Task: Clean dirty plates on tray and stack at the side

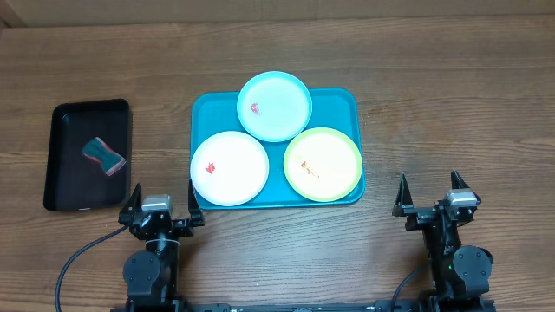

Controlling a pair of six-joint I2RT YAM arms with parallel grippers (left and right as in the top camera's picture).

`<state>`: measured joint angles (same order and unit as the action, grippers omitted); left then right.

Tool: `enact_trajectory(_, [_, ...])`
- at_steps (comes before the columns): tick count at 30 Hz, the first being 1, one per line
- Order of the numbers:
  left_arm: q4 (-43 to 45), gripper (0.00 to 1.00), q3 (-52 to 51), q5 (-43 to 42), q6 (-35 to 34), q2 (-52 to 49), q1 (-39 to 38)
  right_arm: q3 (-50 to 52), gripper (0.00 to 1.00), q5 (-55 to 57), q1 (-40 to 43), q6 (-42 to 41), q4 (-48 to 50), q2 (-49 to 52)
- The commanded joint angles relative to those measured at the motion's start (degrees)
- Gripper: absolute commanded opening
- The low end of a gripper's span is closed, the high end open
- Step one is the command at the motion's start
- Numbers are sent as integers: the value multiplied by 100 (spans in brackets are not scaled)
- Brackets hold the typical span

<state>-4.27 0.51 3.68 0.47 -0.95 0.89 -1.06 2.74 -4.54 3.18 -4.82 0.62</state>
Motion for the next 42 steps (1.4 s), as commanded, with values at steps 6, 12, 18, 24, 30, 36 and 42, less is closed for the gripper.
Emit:
enact_trajectory(6, [7,100,-24,-31,127,68,59,59,100,-46,11,-37,15,-46])
enact_trajectory(12, [9,100,-24,-31,127,68,59,59,100,-46,11,-37,15,-46])
enact_trajectory(18, [7,100,-24,-31,127,68,59,59,100,-46,11,-37,15,-46])
enact_trajectory(24, [7,100,-24,-31,127,68,59,59,100,-46,11,-37,15,-46])
enact_trajectory(30, [9,100,-24,-31,127,68,59,59,100,-46,11,-37,15,-46])
enact_trajectory(36, [7,100,-24,-31,127,68,59,59,100,-46,11,-37,15,-46])
enact_trajectory(42, [7,100,-24,-31,127,68,59,59,100,-46,11,-37,15,-46])
